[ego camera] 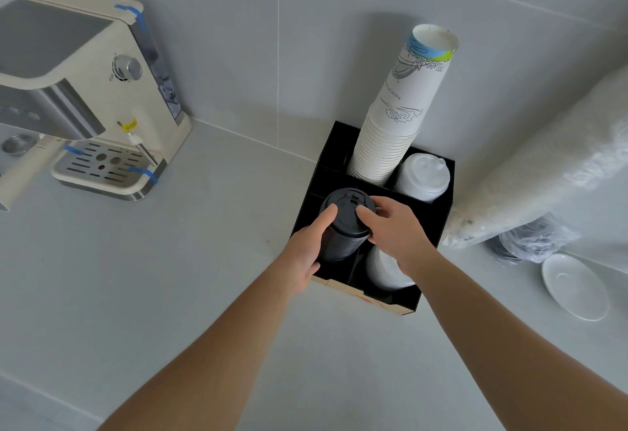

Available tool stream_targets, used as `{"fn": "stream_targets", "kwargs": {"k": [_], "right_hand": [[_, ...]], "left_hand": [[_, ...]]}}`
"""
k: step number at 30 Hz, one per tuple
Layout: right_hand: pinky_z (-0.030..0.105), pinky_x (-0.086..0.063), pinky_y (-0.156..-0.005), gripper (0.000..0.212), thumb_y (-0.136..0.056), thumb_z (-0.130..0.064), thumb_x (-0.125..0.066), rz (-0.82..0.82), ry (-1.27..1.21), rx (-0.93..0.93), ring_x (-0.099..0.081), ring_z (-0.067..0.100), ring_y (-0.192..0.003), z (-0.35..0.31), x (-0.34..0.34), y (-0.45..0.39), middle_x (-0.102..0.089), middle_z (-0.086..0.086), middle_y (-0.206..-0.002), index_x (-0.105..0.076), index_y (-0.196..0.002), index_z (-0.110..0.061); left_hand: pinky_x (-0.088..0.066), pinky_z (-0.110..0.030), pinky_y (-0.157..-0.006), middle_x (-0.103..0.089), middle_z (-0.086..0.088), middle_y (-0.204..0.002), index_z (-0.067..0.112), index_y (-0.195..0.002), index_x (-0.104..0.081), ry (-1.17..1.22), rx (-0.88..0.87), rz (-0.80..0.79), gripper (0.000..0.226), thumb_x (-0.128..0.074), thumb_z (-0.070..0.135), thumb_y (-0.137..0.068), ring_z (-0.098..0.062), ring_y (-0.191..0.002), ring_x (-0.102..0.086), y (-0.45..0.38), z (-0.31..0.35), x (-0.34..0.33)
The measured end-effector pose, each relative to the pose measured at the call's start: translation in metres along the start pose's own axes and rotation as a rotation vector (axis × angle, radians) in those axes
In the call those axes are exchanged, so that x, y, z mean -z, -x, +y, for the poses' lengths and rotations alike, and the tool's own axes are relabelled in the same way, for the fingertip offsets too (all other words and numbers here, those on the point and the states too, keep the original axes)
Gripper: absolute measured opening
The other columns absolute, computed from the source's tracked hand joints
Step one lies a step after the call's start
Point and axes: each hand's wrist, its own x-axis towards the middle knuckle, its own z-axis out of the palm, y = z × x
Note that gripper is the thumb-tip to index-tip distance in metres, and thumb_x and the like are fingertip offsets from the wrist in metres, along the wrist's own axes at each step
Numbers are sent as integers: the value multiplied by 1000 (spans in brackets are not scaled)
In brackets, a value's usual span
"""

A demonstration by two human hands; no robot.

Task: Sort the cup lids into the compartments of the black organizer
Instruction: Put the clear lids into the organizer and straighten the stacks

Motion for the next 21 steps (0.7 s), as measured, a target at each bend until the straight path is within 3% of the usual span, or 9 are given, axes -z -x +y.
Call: {"fn": "stream_targets", "kwargs": {"k": [7,11,14,16,19,21], "right_hand": [[51,-57,-94,15,-89,-33,-60,-13,7,-20,-70,31,-102,-3,2,2,-78,-1,-96,-73,-88,-41],[42,-56,-91,21,-89,-27,-58,-39,-13,-39,-69,26,-91,-5,5,6,-78,-4,-94,-75,-92,-39],[40,-54,-83,22,-89,-24,-58,-53,-30,-29,-63,15,-78,-7,5,10,-78,-4,-89,-76,-97,-34],[34,-49,-74,21,-90,-23,-58,-48,-30,-21,-58,10,-70,-9,6,13,-75,-8,-83,-75,-100,-30],[32,-43,-72,22,-91,-23,-58,-25,-10,-5,-51,13,-68,-11,9,19,-72,4,-85,-74,-105,-21],[33,-46,-80,33,-93,-22,-59,-5,-10,-8,-54,15,-78,-12,13,22,-71,15,-103,-66,-123,-11]], "left_hand": [[-28,-44,-118,-36,-1,-157,28,-147,-39,-6,6,12,83,-61,68,-78,-25,-144,-31,3,0,-2],[-31,-38,-116,-46,1,-147,23,-146,-42,-37,-17,49,78,-60,65,-82,-22,-141,-37,8,2,-4],[-39,-35,-109,-58,9,-116,25,-119,-60,-99,-66,119,61,-60,69,-77,-18,-115,-53,11,5,-4],[-41,-40,-108,-60,7,-116,28,-96,-61,-158,-110,170,57,-59,75,-65,-16,-109,-54,13,8,-5],[-44,-39,-103,-63,1,-124,19,-109,-63,-248,-165,220,66,-54,71,-70,-20,-112,-56,16,11,-6],[-46,-35,-92,-61,-7,-124,8,-117,-60,-309,-241,255,61,-52,60,-85,-23,-110,-57,27,13,-10]]}}
